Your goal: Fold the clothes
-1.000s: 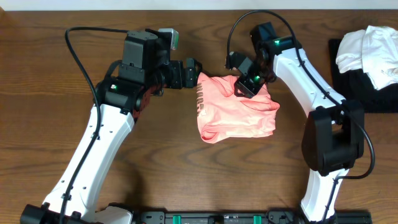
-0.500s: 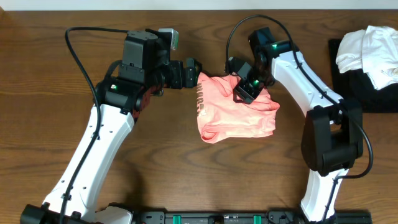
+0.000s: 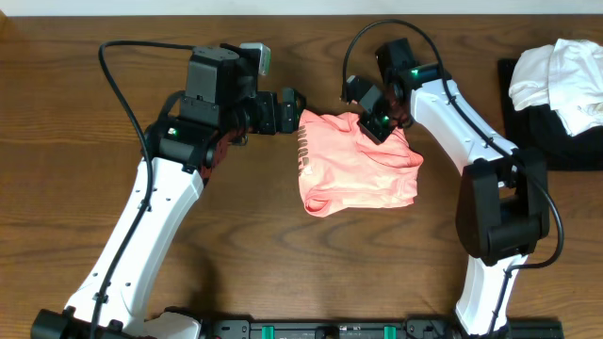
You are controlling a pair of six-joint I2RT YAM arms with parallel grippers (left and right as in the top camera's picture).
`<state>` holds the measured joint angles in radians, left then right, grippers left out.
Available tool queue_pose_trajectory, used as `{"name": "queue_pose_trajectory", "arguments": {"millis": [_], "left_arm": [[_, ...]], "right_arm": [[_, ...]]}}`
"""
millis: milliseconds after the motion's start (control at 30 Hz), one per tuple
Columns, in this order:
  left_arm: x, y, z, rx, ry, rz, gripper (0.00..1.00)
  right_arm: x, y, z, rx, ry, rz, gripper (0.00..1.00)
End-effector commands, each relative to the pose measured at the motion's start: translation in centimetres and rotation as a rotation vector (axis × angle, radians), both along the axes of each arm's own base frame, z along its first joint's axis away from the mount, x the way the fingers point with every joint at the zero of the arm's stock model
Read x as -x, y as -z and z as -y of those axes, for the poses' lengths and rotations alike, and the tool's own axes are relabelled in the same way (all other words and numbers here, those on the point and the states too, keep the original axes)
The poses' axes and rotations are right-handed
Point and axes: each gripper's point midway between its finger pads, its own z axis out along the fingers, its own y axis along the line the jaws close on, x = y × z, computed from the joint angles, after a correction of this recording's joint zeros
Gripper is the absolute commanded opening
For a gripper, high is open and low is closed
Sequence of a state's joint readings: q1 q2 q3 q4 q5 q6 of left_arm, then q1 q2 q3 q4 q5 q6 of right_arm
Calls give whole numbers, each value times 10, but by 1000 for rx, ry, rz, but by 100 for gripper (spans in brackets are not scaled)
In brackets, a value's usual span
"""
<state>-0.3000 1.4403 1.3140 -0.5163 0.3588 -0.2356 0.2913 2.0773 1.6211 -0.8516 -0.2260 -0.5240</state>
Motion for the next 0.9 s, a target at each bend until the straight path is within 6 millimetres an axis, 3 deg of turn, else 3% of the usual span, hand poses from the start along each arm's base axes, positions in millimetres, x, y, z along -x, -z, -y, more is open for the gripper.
{"name": "queue_pose_trajectory", "arguments": {"millis": [0,267,467,500,533,567,667,867], "left_arm": [[-1,1,-3,-12,-4,6,98],[1,2,-3,-14,-4,-2,98],[2,6,-4,-19,-4,-14,98],[3,7,-4,-19,-4,-16,98],[3,8,-4,-20,-3,-18,98],[3,9,-4,-23,-6,-19,98],[3,10,-4,-26,-4,-20,98],[4,11,-5,-35,4,-22,98]], "right_arm": [[-16,0,11,32,160,17,1],[-64,-29,51,-40,462,105,1],[-72,-29,85,-79,618,82,5],[-72,-29,87,-84,622,76,15],[-71,-29,89,-86,624,72,34],[-71,-29,90,-85,626,69,62],[-69,-28,91,-81,628,61,99],[-63,-25,91,-71,629,36,99]]}}
